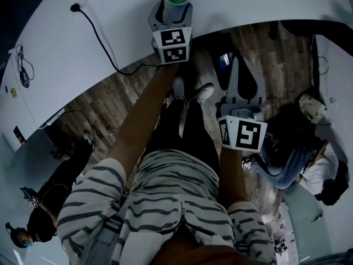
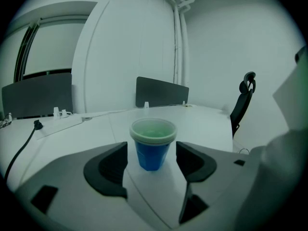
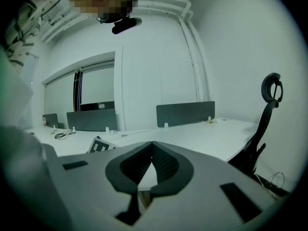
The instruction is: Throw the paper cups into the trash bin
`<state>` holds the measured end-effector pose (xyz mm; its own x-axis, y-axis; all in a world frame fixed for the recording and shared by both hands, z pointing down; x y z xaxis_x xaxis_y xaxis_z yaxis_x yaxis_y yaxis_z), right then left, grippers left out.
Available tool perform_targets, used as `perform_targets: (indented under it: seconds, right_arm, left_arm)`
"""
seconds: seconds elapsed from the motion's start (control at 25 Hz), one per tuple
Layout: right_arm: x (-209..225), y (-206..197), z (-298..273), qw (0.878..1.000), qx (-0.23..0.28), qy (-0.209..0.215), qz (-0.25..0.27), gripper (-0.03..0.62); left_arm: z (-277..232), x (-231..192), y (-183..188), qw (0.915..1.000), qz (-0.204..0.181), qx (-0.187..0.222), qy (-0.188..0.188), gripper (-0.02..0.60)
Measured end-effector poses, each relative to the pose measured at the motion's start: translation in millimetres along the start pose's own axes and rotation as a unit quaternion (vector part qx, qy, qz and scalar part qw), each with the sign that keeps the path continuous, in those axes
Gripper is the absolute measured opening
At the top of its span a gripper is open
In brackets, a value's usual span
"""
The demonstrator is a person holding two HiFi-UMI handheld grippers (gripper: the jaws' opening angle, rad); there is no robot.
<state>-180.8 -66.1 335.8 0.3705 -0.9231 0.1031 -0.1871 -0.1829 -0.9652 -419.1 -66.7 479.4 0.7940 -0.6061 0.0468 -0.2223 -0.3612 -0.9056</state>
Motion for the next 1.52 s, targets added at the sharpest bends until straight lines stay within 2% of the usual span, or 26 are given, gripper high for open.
perform_targets:
  seconds: [0.48,0.68,0.84,1.2,1.52]
  right_arm:
    - [4.6,-13.3,5.7,1.0,-0.008,-0.01,-0.014,0.009]
    - [10.7,-16.6,13.6,1.0,-0.008,-0.021,-0.016,0.009]
    - [12.5,-15.6,19.1,1.0,-0.002,-0.025,-0.018,0.01]
    - [20.3,-8.7,47.2,0.998,0.012,-0.054,-0.019,0.009]
    - [14.4,3.7,72.9,0.997,0.021,-0.073,-0.017,0.009]
  left_arm:
    - [-28.5,0.6,-5.0,0.9995,-0.002,-0.03,-0.006,0.302]
    - [-24.8,-1.4,-2.2,0.9996,0.012,-0.027,-0.001,0.282]
    - [-19.4,-1.9,0.6,0.9999,0.001,-0.017,0.0,0.276]
    - [15.2,17.0,29.2,0.9999,-0.003,0.004,-0.015,0.273]
    - [55.0,30.3,58.2,0.9987,-0.01,0.025,-0.044,0.273]
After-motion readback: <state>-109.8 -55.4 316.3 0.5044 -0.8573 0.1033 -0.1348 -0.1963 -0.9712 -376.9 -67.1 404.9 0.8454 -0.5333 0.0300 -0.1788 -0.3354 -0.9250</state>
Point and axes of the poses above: the fingertips, and each gripper's own axes: z backward along the fingers, x to its right, y out of its top, the point moved 8 cm from there along z, backward along the fingers, and after that the axes turned 11 degrees about y, right-handed, at the moved point
